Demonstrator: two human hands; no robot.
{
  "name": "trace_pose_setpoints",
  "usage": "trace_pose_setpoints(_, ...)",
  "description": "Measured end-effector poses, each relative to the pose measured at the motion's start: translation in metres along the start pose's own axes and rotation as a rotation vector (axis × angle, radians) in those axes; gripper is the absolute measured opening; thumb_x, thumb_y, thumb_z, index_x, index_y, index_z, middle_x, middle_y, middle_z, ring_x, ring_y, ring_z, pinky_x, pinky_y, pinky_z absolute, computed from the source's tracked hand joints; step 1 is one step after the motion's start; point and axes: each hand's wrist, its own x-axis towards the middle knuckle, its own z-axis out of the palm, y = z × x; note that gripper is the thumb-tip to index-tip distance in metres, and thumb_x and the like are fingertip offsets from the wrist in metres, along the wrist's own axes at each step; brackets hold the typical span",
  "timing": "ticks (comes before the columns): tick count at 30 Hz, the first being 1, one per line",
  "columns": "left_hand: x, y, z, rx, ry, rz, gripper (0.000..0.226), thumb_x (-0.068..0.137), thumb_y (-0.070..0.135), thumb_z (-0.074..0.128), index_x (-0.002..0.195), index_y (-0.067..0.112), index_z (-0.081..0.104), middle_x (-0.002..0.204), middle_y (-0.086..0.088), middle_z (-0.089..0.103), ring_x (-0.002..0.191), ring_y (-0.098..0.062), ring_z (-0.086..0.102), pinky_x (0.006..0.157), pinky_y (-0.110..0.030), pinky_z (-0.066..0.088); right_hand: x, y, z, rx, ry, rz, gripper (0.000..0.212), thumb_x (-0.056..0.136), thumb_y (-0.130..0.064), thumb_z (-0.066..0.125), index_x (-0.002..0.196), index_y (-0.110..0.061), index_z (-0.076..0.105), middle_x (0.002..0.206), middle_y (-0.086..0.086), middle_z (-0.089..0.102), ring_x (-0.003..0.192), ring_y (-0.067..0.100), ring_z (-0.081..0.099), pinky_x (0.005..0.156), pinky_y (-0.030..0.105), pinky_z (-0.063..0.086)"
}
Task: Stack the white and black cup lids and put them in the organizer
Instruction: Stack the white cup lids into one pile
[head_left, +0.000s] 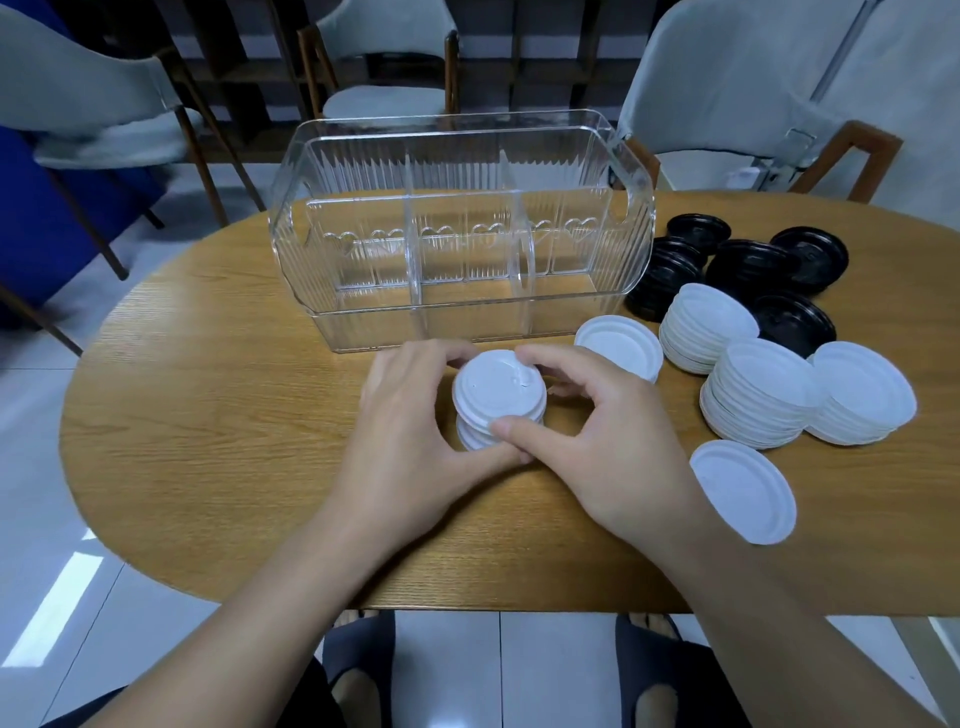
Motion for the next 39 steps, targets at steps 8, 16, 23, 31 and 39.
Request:
trace_pose_setpoints(8, -0.006, -0.011, -0.003, 0.062, -0.13, -0.037, 0.099, 0.069, 0.088, 0.08, 0.153, 0.039, 0.061, 0.141, 0.024, 0.06, 0.141, -0.01, 0.045, 0.121, -0.049, 0.042, -0.008, 0.007, 0.006, -0.062, -0.021, -0.027, 0.061, 0.085, -0.048, 0.09, 0.142, -0.038, 0.069, 0.125, -0.032, 0.069, 0.124, -0.015, 0.058, 0.099, 0.001, 0.04)
trace_pose_setpoints(16, -0.005, -0.015, 0.0, 0.11, -0.22, -0.033, 0.093, 0.076, 0.087, 0.074, 0.155, 0.038, 0.06, 0.143, 0.023, 0.059, 0.137, -0.009, 0.049, 0.12, -0.045, 0.039, -0.013, 0.012, 0.012, -0.082, -0.005, -0.03, 0.06, 0.086, -0.046, 0.09, 0.141, -0.033, 0.07, 0.123, -0.03, 0.067, 0.119, -0.019, 0.056, 0.097, -0.001, 0.037)
trace_pose_setpoints(23, -0.004, -0.014, -0.001, 0.123, -0.253, -0.023, 0.09, 0.084, 0.081, 0.069, 0.162, 0.037, 0.055, 0.15, 0.024, 0.059, 0.144, -0.007, 0.044, 0.122, -0.036, 0.034, -0.012, 0.015, 0.013, -0.088, 0.011, -0.005, 0.062, 0.087, -0.048, 0.089, 0.144, -0.034, 0.068, 0.125, -0.031, 0.067, 0.12, -0.022, 0.054, 0.096, -0.004, 0.035)
trace_pose_setpoints(31, 0.002, -0.015, -0.01, 0.068, -0.325, -0.072, 0.083, 0.084, 0.071, 0.08, 0.159, 0.043, 0.058, 0.149, 0.03, 0.054, 0.143, -0.006, 0.039, 0.127, -0.042, 0.034, -0.012, 0.013, 0.013, -0.098, 0.014, 0.003, 0.06, 0.084, -0.051, 0.091, 0.138, -0.036, 0.072, 0.124, -0.029, 0.071, 0.121, -0.012, 0.06, 0.096, 0.001, 0.041)
trace_pose_setpoints(39, 0.006, -0.018, -0.013, 0.02, -0.357, -0.112, 0.082, 0.087, 0.057, 0.09, 0.161, 0.042, 0.058, 0.145, 0.03, 0.055, 0.139, -0.005, 0.041, 0.128, -0.044, 0.033, -0.013, 0.014, 0.014, -0.129, 0.029, 0.033, 0.068, 0.079, -0.058, 0.091, 0.14, -0.037, 0.073, 0.13, -0.025, 0.073, 0.122, -0.007, 0.063, 0.097, 0.005, 0.044)
